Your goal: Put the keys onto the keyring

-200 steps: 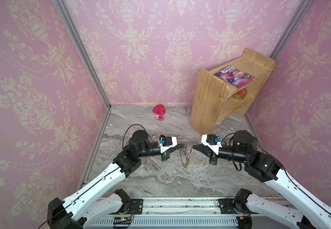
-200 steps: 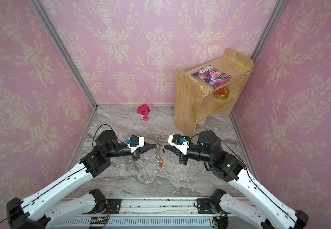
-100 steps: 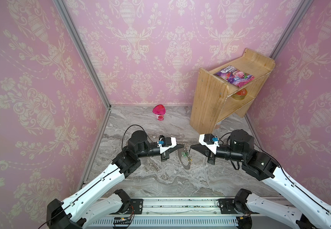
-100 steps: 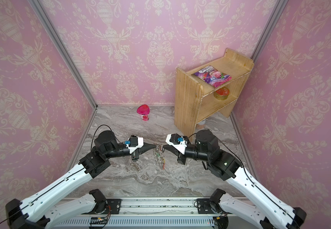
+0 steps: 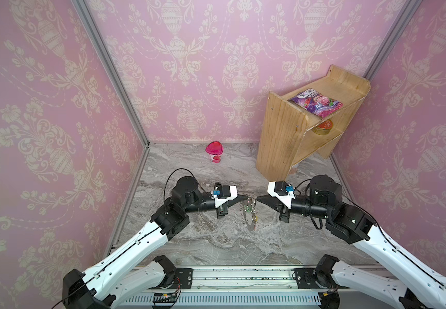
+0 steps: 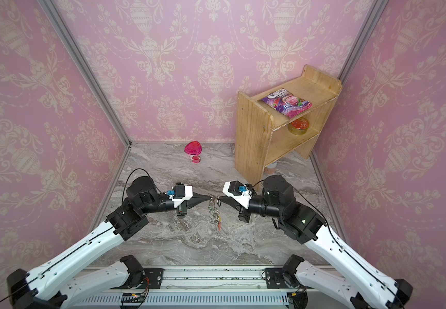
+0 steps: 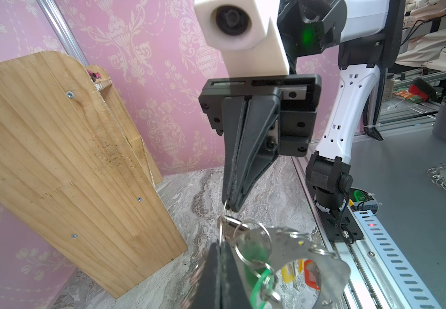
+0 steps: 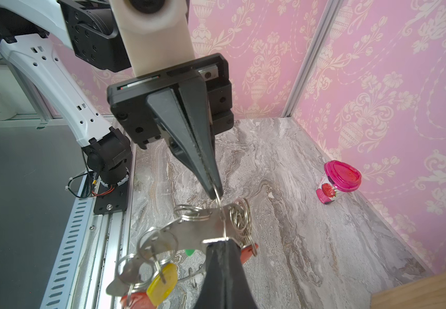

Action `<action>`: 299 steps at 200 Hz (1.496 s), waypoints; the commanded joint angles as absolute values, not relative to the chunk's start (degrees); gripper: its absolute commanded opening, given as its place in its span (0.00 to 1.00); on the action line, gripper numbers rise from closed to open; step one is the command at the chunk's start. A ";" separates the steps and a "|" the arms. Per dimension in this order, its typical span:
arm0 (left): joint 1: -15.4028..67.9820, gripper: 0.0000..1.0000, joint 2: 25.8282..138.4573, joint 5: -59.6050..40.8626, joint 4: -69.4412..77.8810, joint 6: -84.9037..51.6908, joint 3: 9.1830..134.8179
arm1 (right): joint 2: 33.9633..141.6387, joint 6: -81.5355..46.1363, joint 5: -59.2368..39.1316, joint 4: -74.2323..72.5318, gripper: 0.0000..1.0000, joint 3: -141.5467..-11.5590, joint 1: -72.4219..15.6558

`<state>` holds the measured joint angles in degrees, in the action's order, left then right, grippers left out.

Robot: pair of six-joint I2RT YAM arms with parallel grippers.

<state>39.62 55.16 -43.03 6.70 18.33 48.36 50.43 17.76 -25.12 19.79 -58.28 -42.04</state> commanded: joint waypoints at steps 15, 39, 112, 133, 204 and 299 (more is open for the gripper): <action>39.99 0.00 54.25 -45.23 9.96 16.70 48.00 | 50.88 16.55 -26.33 18.28 0.00 -58.80 -42.48; 39.99 0.00 54.21 -45.48 10.16 16.45 47.99 | 51.13 16.69 -26.02 18.19 0.00 -59.02 -42.61; 40.02 0.00 54.54 -45.76 10.02 16.35 47.99 | 50.68 16.77 -26.01 17.26 0.00 -59.16 -42.85; 40.03 0.00 54.66 -45.77 9.94 16.36 48.03 | 50.23 16.56 -25.95 16.79 0.00 -59.15 -42.98; 39.99 0.00 55.28 -46.12 10.02 16.08 48.16 | 49.91 16.48 -26.03 16.44 0.00 -59.20 -43.02; 40.00 0.00 56.49 -46.40 7.32 16.36 49.46 | 50.18 17.61 -25.29 17.61 0.00 -59.79 -44.12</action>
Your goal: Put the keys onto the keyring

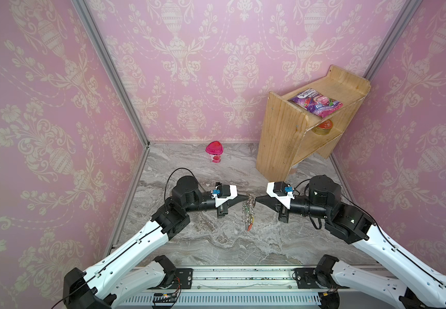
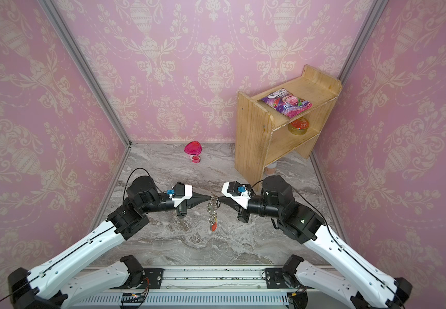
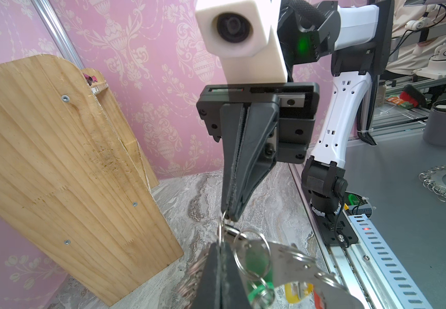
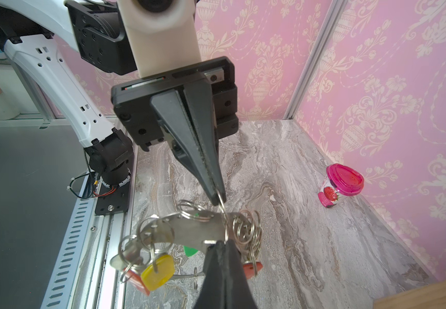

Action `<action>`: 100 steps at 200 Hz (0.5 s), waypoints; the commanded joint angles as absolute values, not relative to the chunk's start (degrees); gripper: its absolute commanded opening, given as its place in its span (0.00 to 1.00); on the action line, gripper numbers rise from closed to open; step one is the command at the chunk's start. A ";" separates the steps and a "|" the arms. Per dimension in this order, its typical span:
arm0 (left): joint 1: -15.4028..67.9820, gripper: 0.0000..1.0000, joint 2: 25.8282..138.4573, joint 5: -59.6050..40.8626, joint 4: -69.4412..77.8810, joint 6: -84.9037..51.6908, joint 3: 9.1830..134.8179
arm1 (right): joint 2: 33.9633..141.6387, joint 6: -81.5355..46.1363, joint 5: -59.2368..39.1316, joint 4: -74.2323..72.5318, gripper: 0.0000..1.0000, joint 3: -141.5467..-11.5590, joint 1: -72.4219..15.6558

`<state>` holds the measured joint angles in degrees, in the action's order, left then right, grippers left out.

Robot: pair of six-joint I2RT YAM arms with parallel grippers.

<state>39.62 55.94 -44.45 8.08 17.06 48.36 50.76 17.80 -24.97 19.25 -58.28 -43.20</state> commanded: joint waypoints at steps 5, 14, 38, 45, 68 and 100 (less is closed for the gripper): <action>39.99 0.00 56.60 -46.52 7.17 16.35 49.53 | 50.10 17.65 -25.15 17.66 0.00 -59.66 -44.20; 40.01 0.00 56.66 -46.58 6.99 16.37 49.61 | 50.01 17.77 -24.98 17.75 0.00 -59.65 -44.27; 39.99 0.00 56.86 -46.75 6.62 16.35 49.81 | 49.82 17.94 -24.34 17.67 0.00 -59.68 -44.43; 40.03 0.00 56.87 -46.80 6.59 16.35 49.83 | 49.75 17.95 -24.20 17.69 0.00 -59.71 -44.42; 40.00 0.00 57.08 -47.03 6.24 16.33 49.98 | 49.64 17.98 -23.79 17.61 0.00 -59.68 -44.47; 40.05 0.00 57.30 -47.23 5.51 16.59 50.36 | 49.40 17.93 -23.56 17.48 0.00 -59.62 -44.49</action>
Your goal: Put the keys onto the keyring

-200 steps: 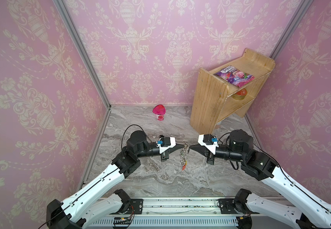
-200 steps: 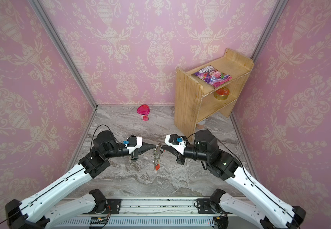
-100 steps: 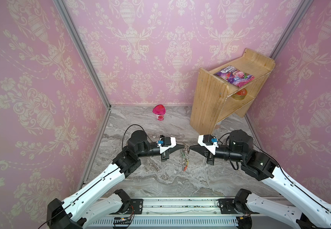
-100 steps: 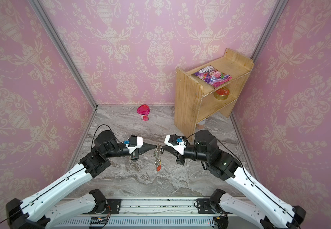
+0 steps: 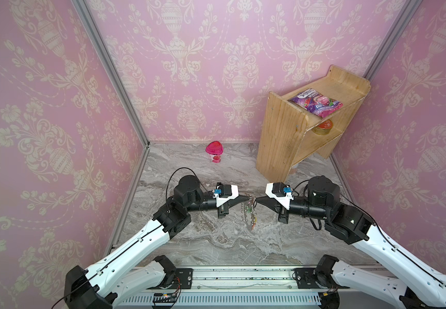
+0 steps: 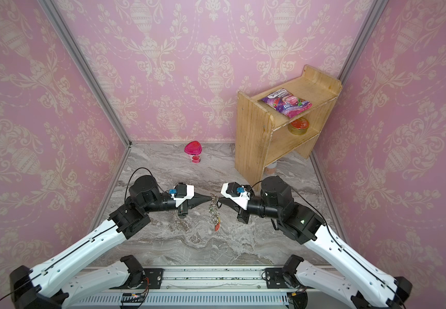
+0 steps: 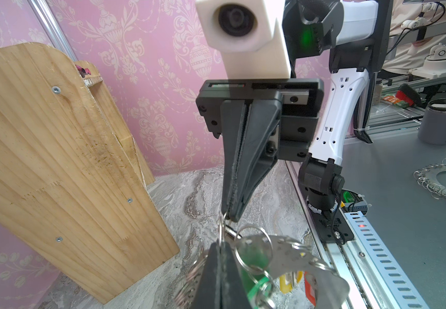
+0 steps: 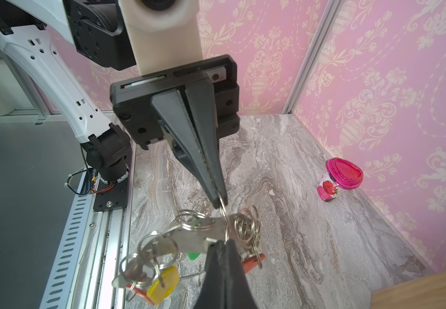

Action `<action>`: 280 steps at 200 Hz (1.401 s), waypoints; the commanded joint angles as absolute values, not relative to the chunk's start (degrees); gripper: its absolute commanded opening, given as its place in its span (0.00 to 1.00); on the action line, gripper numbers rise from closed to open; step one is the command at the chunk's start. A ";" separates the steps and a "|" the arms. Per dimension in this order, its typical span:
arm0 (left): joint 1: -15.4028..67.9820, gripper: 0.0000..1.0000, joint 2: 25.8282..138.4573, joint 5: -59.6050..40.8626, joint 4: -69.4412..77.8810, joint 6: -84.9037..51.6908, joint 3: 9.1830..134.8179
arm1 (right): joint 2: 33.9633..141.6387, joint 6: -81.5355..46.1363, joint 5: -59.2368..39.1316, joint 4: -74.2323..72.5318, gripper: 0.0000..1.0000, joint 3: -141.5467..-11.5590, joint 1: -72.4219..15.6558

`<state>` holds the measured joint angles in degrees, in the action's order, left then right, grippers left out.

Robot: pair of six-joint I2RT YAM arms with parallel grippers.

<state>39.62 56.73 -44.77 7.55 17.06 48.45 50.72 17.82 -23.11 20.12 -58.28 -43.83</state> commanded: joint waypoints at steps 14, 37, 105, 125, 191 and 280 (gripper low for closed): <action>39.99 0.00 57.30 -47.37 5.45 16.61 50.44 | 49.39 17.84 -23.51 17.37 0.00 -59.60 -44.47; 40.03 0.00 57.47 -47.47 4.95 16.79 50.61 | 49.29 18.00 -23.28 17.29 0.00 -59.64 -44.47; 40.04 0.00 57.96 -48.28 3.52 17.05 51.24 | 49.31 17.98 -23.21 17.22 0.00 -60.07 -44.51; 39.99 0.00 58.24 -48.47 3.15 17.20 51.41 | 49.32 18.03 -23.15 17.18 0.00 -60.22 -44.54; 40.00 0.00 58.71 -49.04 1.55 17.45 52.16 | 49.31 18.11 -22.72 17.30 0.00 -60.36 -44.56; 40.05 0.00 59.24 -49.62 -0.09 17.66 52.98 | 48.95 18.11 -21.96 17.30 0.00 -60.51 -44.65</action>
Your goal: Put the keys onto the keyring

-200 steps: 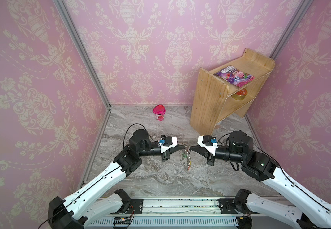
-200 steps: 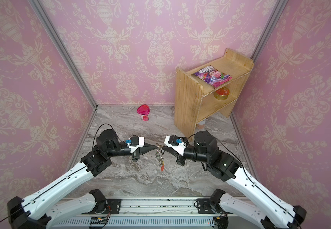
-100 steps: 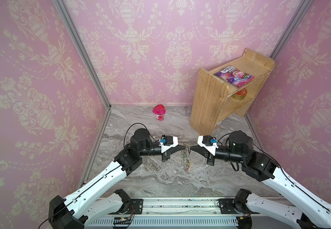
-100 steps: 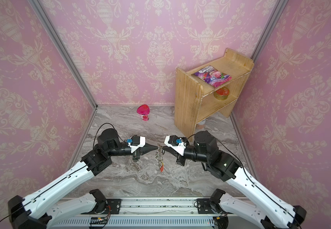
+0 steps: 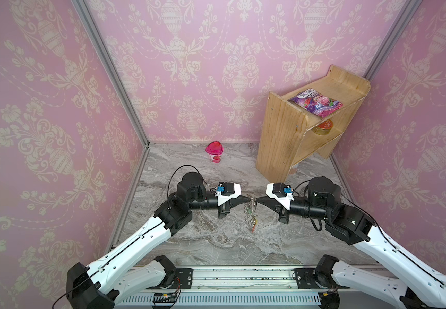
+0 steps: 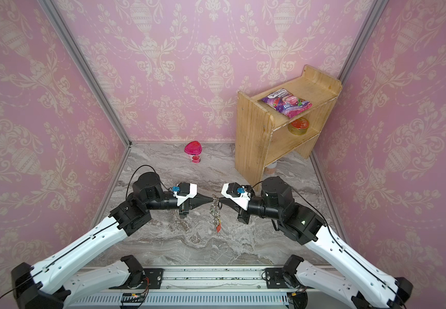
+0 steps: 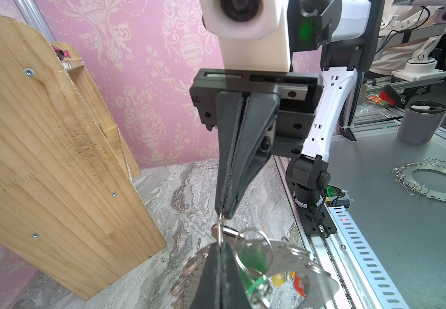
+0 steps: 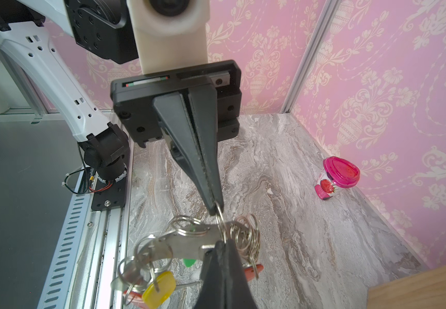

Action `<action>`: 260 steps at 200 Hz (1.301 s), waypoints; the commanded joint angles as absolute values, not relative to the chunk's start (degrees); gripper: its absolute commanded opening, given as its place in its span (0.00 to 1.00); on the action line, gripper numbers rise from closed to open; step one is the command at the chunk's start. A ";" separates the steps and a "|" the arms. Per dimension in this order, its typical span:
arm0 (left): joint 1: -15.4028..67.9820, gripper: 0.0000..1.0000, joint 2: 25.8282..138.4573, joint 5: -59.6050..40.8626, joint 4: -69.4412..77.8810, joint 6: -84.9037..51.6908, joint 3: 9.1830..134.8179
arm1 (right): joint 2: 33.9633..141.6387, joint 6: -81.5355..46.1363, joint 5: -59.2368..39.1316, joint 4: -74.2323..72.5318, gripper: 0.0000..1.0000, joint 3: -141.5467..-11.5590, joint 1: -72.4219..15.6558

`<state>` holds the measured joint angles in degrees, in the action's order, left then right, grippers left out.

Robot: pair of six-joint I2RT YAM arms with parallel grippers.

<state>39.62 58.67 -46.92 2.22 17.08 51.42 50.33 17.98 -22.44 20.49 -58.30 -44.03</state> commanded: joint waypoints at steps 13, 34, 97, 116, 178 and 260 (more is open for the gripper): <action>40.00 0.00 59.38 -49.67 -0.30 17.58 53.04 | 48.70 18.13 -21.87 17.23 0.00 -60.34 -44.61; 40.04 0.00 59.57 -49.78 -0.43 17.58 53.17 | 48.78 18.13 -21.93 17.14 0.00 -60.30 -44.64; 40.03 0.00 58.02 -48.43 0.69 17.50 52.51 | 49.39 17.88 -22.24 18.32 0.00 -60.31 -44.73; 40.06 0.00 57.77 -48.54 1.04 17.14 52.51 | 50.21 18.13 -22.28 19.65 0.00 -60.65 -45.06; 39.89 0.00 57.38 -48.47 1.14 16.61 52.48 | 51.76 20.33 -20.51 24.64 0.00 -62.13 -47.50; 39.27 0.00 57.66 -48.52 2.78 15.22 52.30 | 49.12 19.92 -16.92 23.47 0.00 -61.39 -48.08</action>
